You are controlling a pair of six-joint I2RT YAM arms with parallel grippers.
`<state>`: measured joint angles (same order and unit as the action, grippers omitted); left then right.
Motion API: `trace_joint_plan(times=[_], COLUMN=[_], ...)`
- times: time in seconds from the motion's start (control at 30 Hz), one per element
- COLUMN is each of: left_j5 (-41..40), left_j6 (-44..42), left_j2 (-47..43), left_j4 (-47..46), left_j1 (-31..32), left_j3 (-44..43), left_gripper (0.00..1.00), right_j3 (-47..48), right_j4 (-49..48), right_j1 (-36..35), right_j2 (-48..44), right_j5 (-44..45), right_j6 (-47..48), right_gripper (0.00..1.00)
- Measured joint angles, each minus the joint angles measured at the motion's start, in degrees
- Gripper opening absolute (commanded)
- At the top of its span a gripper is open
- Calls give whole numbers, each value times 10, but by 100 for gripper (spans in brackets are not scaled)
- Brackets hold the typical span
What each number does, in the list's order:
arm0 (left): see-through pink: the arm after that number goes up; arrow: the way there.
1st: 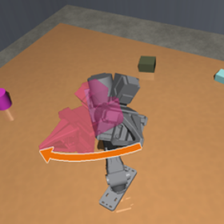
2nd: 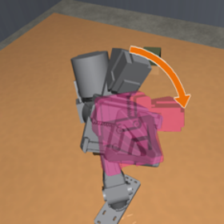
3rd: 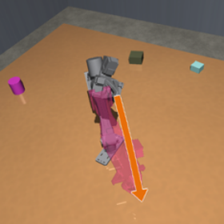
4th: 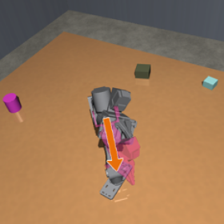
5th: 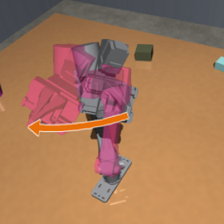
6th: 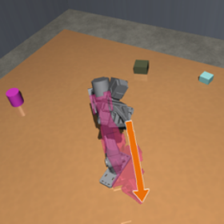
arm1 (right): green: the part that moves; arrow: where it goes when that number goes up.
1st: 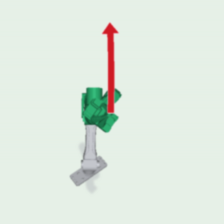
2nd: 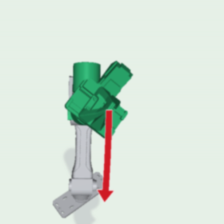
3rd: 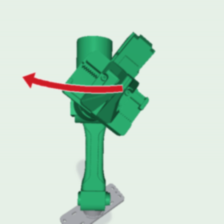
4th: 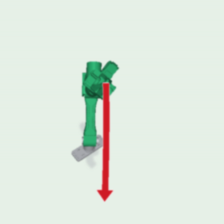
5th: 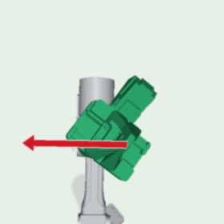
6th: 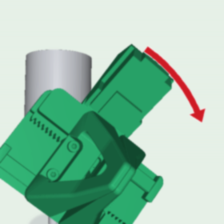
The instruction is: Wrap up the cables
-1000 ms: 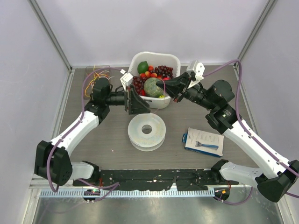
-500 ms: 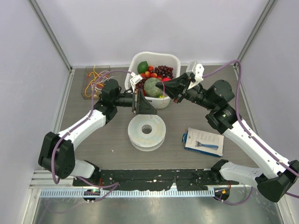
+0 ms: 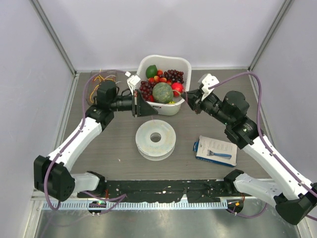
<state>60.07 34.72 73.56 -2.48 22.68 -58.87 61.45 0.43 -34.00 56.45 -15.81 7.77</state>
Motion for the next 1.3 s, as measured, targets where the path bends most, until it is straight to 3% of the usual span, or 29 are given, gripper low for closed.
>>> trace_joint_plan(times=[0.1, 0.2, 0.27, 0.5, 0.7, 0.93, 1.13, 1.3], left_j5=[-44, -85, -111, -162, -165, -155, -150, -135], left_j6=[-63, -117, -151, -211, -220, -248, -263, -261], left_j2=[-17, -20, -20, -5, 5, 5, 6, 6], left_j4=[71, 118, 141, 182, 182, 188, 204, 197], left_j1=[4, 13, 21, 44, 53, 80, 87, 87], left_j3=[-39, -74, -88, -118, -123, -123, -133, -148], left_gripper=[0, 0, 0, 0, 0, 0, 0, 0], right_j3=[-38, -87, -119, -126, -59, 35, 53, 51], right_j4=[69, 154, 214, 340, 330, 247, 205, 186], right_j1=[18, 37, 46, 52, 52, 52, 48, 34], right_j2=[-20, -29, -37, -83, -49, 12, 50, 72], right_j5=[31, 48, 47, -6, -63, -111, -161, -188], right_j6=[28, 46, 53, 68, 44, 26, 41, 50], right_gripper=[46, 54, 70, 77, 75, 65, 53, 29])
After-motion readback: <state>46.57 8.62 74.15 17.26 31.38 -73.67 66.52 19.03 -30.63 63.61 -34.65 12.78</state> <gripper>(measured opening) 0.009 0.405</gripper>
